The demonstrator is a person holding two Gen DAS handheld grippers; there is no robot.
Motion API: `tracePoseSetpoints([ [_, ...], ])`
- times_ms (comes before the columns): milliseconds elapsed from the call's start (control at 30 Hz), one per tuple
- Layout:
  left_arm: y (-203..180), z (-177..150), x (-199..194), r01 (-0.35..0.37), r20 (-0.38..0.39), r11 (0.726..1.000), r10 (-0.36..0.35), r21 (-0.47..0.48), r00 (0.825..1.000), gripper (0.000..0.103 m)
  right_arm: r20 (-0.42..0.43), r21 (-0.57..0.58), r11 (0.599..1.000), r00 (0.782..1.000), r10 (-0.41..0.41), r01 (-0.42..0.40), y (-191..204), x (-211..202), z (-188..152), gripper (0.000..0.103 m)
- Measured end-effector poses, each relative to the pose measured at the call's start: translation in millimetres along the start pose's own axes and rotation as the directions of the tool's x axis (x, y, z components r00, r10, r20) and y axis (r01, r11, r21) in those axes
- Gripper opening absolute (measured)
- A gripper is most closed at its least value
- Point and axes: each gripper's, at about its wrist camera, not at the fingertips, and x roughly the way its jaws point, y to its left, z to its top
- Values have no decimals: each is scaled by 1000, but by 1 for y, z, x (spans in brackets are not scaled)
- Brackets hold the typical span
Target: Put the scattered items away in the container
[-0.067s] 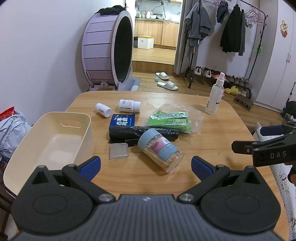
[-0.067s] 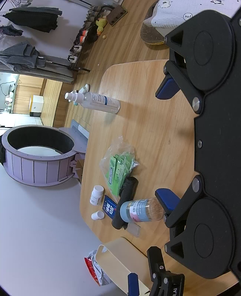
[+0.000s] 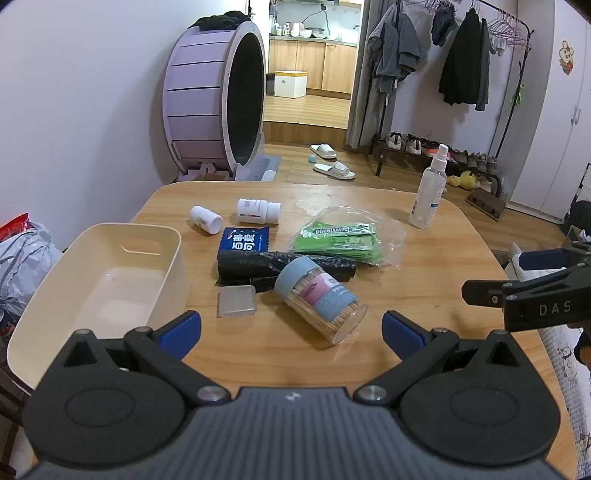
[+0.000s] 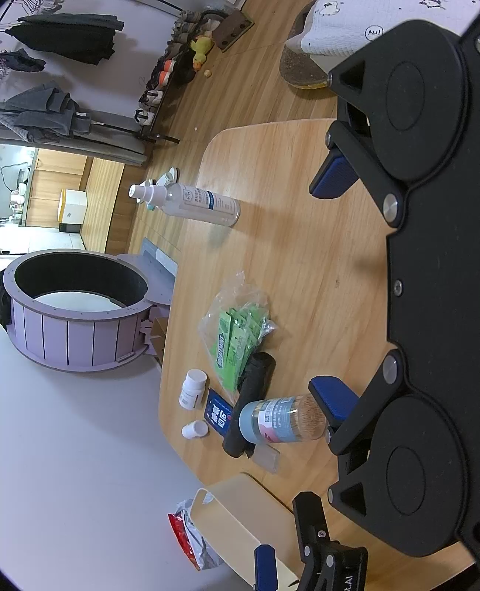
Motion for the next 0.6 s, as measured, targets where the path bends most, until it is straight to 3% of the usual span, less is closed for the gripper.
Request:
tracePoseSetpoints([
  [600,0,0,-3,-1,8,1000,1,7,1000,103,3,-3,1000,1000,0,0,1,0,0,103],
])
